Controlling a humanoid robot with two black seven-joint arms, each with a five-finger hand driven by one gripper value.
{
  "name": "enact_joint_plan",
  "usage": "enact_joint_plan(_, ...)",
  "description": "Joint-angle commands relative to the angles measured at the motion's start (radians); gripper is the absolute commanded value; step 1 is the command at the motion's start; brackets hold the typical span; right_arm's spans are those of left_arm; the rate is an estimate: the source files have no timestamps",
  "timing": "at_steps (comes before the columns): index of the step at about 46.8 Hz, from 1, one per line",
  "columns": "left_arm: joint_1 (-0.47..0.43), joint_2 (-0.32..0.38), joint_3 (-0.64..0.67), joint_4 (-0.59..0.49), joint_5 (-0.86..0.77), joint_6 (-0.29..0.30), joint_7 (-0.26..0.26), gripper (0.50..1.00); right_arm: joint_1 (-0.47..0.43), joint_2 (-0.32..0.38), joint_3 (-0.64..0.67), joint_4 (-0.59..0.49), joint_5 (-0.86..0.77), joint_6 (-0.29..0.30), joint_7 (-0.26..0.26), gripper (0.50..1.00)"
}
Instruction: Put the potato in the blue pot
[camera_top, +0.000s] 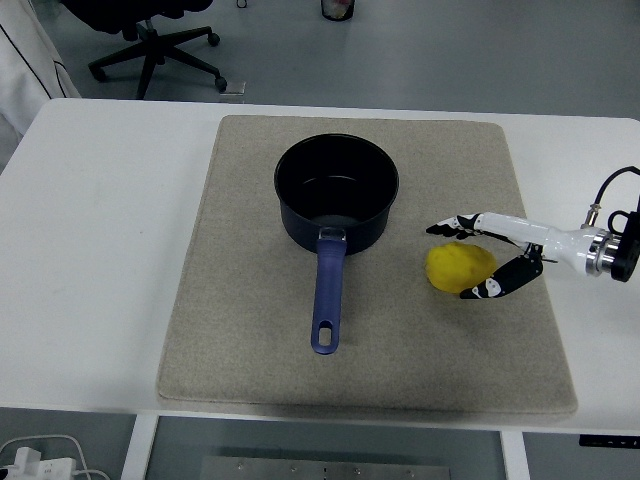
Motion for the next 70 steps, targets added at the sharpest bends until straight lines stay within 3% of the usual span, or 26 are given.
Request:
enact_joint_plan(1, 0.0, 0.0, 0.0, 0.0, 0.001, 0.001, 0.0, 0.996, -0.003, 0.001, -0.003, -0.002, -0.005, -0.01, 0.001, 0.885)
enact_joint_plan(8, 0.0, 0.0, 0.0, 0.0, 0.0, 0.0, 0.0, 0.996, -0.005, 0.001, -0.003, -0.004, -0.019, -0.012, 0.001, 0.817)
enact_joint_plan(20, 0.0, 0.0, 0.0, 0.0, 0.0, 0.0, 0.0, 0.996, -0.005, 0.001, -0.003, -0.005, -0.034, -0.013, 0.001, 0.654)
enact_joint_plan(33, 0.0, 0.0, 0.0, 0.0, 0.0, 0.0, 0.0, 0.996, -0.002, 0.001, -0.003, -0.01, -0.034, -0.028, 0.0, 0.545)
enact_joint_plan(45, 0.0, 0.0, 0.0, 0.0, 0.0, 0.0, 0.0, 0.996, 0.009, -0.005, 0.008, -0.011, -0.027, -0.03, 0.001, 0.5)
enact_joint_plan(70, 0.0, 0.0, 0.0, 0.0, 0.001, 0.0, 0.0, 0.996, 0.156, -0.001, 0.011, -0.036, 0.001, -0.03, 0.009, 0.5)
